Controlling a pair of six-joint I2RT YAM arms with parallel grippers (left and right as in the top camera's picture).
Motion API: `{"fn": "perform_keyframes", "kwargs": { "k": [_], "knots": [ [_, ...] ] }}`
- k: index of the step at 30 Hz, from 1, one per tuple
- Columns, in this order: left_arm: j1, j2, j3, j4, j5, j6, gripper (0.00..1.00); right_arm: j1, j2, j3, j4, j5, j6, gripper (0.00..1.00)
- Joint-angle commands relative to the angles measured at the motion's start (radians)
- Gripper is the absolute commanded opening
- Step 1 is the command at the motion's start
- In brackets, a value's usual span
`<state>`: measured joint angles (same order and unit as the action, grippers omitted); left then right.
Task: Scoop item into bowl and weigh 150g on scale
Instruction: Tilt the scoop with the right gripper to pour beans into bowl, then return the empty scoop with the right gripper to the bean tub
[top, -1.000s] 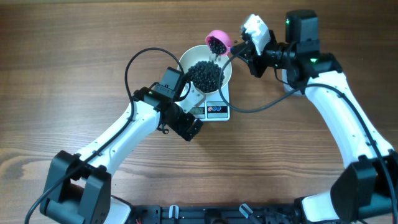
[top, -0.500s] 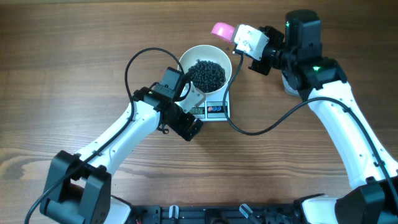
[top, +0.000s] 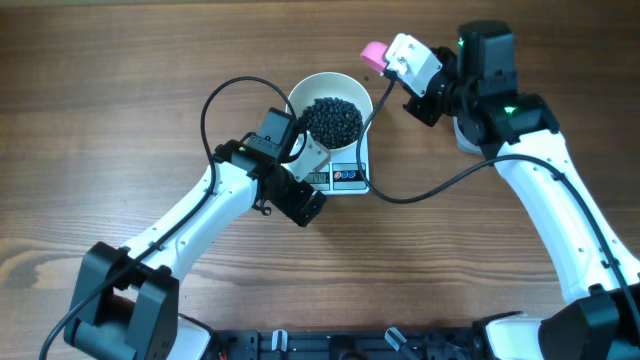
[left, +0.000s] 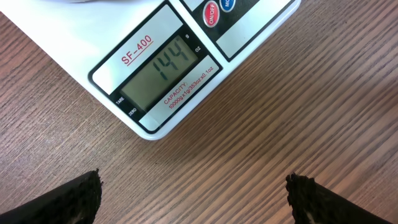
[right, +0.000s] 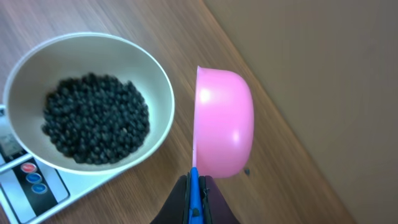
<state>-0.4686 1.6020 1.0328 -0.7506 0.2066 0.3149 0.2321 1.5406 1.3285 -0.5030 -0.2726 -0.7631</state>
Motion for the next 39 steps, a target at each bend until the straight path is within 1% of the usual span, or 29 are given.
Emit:
{"fn": "perform_keyframes", "kwargs": {
  "k": [1, 3, 4, 12, 15, 20, 24, 29, 35, 38, 39],
  "knots": [
    [-0.001, -0.011, -0.006, 0.003, 0.009, -0.006, 1.0, -0.024, -0.018, -0.003, -0.027, 0.107, 0.045, 0.04],
    [-0.001, -0.011, -0.006, 0.003, 0.009, -0.006, 1.0, -0.066, -0.018, -0.003, -0.056, 0.143, 0.103, 0.04],
    [-0.001, -0.011, -0.006, 0.003, 0.009, -0.006, 1.0, -0.107, -0.018, -0.003, -0.076, 0.143, 0.11, 0.04],
    [-0.001, -0.011, -0.006, 0.003, 0.009, -0.006, 1.0, -0.3, -0.018, -0.003, -0.122, 0.15, 0.109, 0.04],
    [-0.001, -0.011, -0.006, 0.003, 0.009, -0.006, 1.0, -0.373, -0.018, -0.003, -0.183, 0.15, 0.109, 0.04],
    [-0.001, -0.011, -0.006, 0.003, 0.009, -0.006, 1.0, -0.455, -0.018, -0.003, -0.278, 0.15, 0.112, 0.04],
    [-0.001, -0.011, -0.006, 0.003, 0.009, -0.006, 1.0, -0.499, -0.018, -0.003, -0.327, 0.149, 0.112, 0.04],
    [-0.001, -0.011, -0.006, 0.003, 0.009, -0.006, 1.0, -0.501, 0.03, -0.009, -0.38, 0.15, 0.112, 0.04],
    [-0.001, -0.011, -0.006, 0.003, 0.009, -0.006, 1.0, -0.501, 0.145, -0.009, -0.336, 0.085, 0.112, 0.04],
    [-0.001, -0.011, -0.006, 0.003, 0.009, -0.006, 1.0, -0.501, 0.197, -0.009, -0.32, 0.11, 0.109, 0.04],
    [-0.001, -0.011, -0.006, 0.003, 0.009, -0.006, 1.0, -0.501, 0.208, -0.009, -0.29, 0.142, 0.109, 0.04]
  ]
}}
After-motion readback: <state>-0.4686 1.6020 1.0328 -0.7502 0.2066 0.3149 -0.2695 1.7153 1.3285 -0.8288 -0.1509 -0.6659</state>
